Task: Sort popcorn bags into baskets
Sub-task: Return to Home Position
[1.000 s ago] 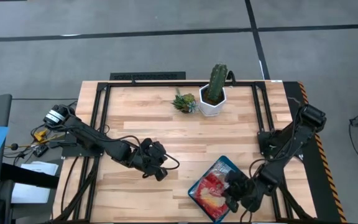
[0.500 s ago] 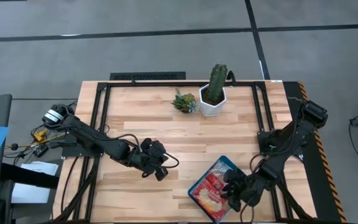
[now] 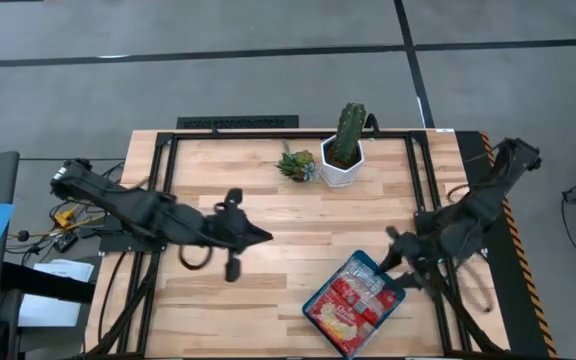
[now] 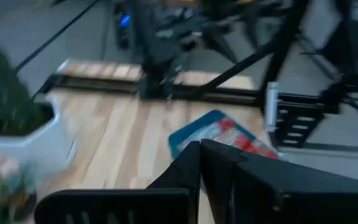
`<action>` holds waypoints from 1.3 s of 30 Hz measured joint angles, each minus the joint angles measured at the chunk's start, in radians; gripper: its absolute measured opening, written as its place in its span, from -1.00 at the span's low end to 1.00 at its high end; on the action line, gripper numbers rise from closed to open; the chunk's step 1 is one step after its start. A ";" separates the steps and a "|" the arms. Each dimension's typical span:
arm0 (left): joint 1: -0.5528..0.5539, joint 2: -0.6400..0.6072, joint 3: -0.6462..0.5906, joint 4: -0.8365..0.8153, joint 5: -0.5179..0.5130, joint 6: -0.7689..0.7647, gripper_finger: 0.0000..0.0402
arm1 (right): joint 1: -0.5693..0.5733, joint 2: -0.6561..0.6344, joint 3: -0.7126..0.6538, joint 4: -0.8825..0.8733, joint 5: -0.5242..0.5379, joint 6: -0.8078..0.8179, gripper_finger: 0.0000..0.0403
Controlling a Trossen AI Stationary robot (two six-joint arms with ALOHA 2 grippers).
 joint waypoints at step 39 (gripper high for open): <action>0.240 -1.201 -1.375 0.572 0.142 -0.197 -0.99 | -0.533 -0.918 -0.914 0.478 -0.005 -0.310 0.08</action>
